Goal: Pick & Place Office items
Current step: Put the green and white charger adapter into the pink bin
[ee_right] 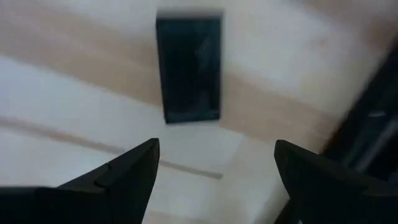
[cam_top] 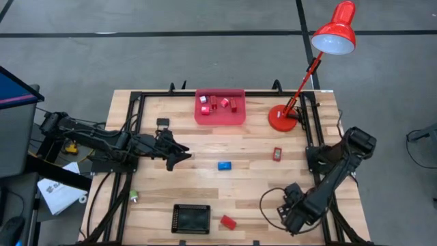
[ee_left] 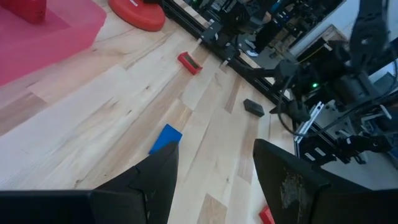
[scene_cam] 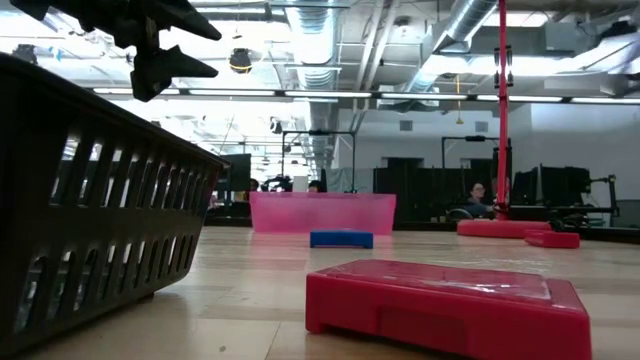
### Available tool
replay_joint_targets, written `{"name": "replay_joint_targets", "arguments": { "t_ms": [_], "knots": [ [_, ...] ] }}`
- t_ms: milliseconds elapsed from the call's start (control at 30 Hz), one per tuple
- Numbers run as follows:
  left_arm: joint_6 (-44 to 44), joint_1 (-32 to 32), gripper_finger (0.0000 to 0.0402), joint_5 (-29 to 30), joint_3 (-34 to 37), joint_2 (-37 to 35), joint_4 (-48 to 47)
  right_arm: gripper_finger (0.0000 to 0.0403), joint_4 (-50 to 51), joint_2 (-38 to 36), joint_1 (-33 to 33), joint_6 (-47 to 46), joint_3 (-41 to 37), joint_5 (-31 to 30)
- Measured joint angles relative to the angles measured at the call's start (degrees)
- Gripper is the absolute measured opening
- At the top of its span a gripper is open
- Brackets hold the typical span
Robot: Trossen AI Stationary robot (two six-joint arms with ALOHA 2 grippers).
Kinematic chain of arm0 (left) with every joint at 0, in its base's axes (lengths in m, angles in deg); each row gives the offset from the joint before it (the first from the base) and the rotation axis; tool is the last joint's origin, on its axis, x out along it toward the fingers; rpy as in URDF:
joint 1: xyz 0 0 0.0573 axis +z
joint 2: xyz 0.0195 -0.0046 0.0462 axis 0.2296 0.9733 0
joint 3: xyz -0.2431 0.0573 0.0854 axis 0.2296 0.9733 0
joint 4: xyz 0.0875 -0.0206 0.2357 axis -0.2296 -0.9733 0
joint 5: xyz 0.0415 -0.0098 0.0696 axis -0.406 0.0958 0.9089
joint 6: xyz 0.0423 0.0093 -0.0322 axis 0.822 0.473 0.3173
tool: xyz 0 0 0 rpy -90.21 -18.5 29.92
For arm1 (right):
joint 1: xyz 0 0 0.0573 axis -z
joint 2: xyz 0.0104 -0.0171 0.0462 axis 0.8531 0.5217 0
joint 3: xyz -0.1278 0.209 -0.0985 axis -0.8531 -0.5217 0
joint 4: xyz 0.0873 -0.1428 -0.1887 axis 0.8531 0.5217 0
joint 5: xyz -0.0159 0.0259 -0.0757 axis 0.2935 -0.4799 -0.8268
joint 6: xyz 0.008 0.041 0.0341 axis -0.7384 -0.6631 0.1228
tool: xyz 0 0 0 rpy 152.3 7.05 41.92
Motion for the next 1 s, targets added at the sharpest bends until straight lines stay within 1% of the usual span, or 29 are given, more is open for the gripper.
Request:
{"name": "replay_joint_targets", "arguments": {
  "t_ms": [100, 333, 467, 600, 767, 1000],
  "knots": [
    [-0.6, 0.0, 0.0204, -0.3, 0.0, 0.0, 0.3, 0.0312, -6.1, 0.0, -1.1, 0.1, -3.5, 0.2],
    [-2.4, 0.0, 0.0204, -1.0, 0.0, 0.0, 4.1, 0.0312, -11.4, -1.8, -1.3, 1.8, -9.9, -0.1],
    [-2.8, 0.0, 0.0204, 0.5, 0.0, 0.0, 8.1, 0.0312, -15.5, -3.9, -1.7, 2.2, -13.1, -1.5],
    [-5.6, 0.0, 0.0204, 2.8, 0.0, 0.0, 10.7, 0.0311, -15.6, -5.5, -1.4, 4.6, -14.4, -6.1],
    [-6.7, 0.0, 0.0204, 3.1, 0.0, 0.0, 13.3, 0.0311, -18.2, -7.4, -1.2, 7.3, -16.9, -7.8],
    [-8.2, 0.0, 0.0204, 4.3, 0.0, 0.0, 15.7, 0.0311, -18.2, -7.6, -1.5, 9.5, -17.0, -8.6]
  ]
}}
